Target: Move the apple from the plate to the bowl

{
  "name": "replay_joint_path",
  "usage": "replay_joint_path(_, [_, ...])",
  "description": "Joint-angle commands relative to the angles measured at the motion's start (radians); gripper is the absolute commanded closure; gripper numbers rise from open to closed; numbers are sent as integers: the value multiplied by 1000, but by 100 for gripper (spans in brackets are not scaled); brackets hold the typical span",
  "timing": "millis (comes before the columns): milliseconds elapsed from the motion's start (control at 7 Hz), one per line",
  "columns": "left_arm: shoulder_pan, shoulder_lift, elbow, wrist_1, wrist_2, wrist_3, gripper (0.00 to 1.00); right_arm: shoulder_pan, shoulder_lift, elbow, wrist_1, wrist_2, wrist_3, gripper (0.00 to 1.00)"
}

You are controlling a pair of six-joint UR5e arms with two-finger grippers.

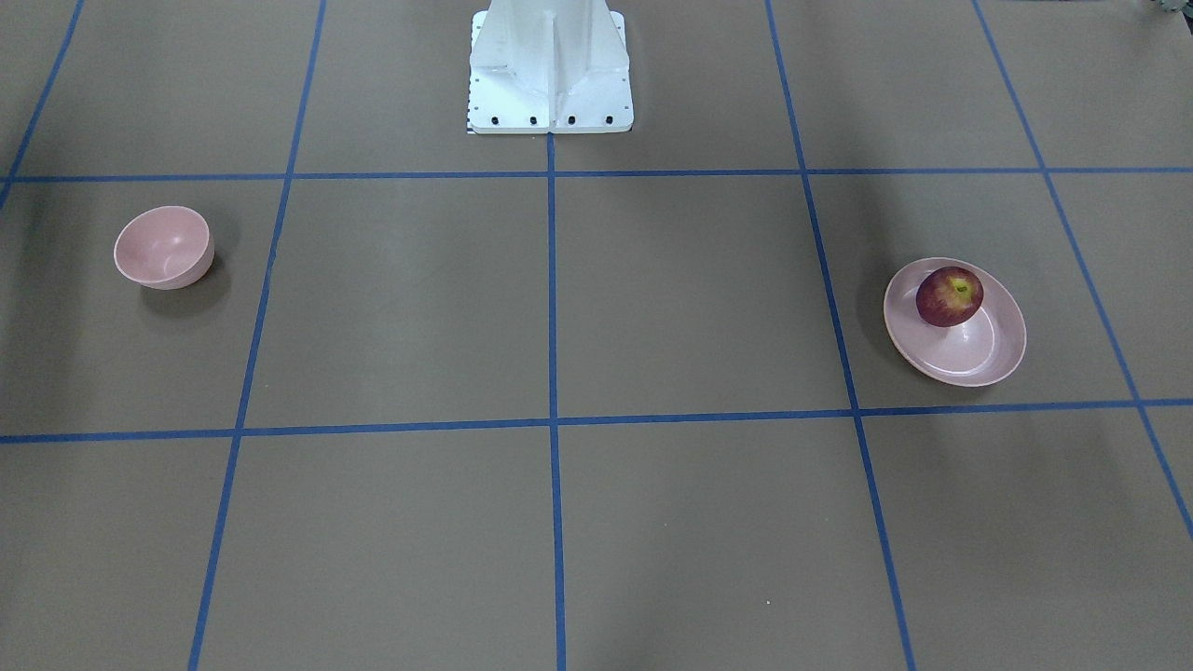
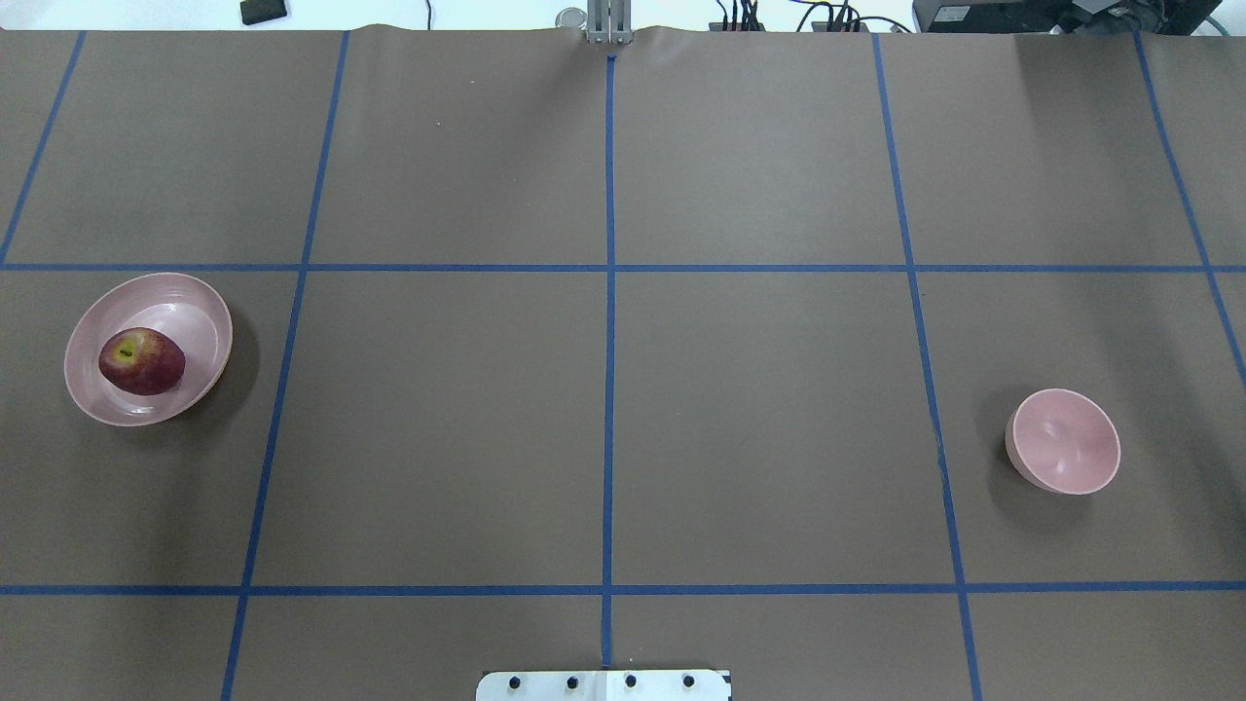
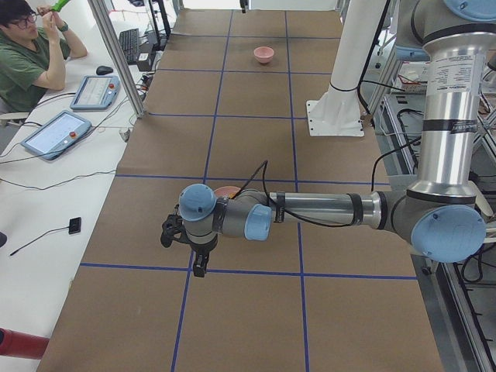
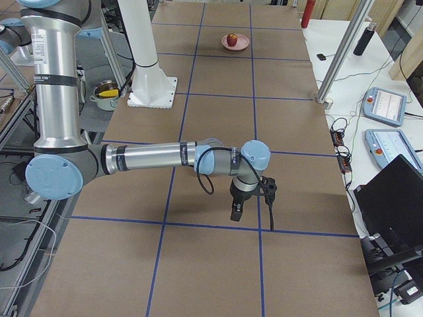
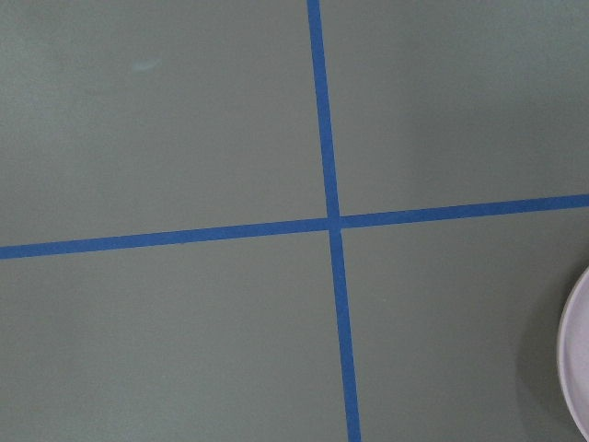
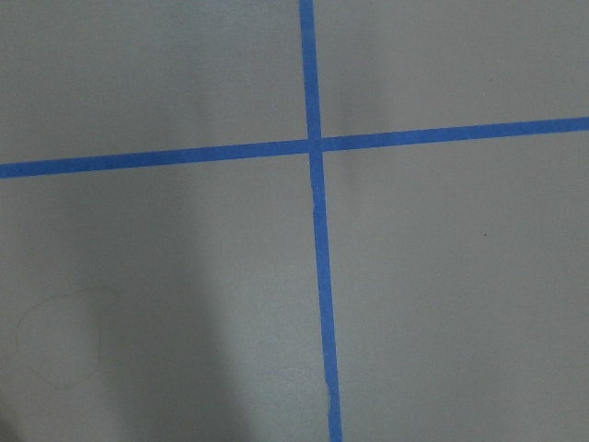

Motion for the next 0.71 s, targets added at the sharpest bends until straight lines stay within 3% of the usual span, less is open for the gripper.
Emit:
replay_joint_path(0, [-2,0,-2,0,0,0,1,1,1,-3,0,1,1,0])
replay_joint_path(571, [-2,8,-16,0,0,0,1,1,2,-3,0,1,2,0])
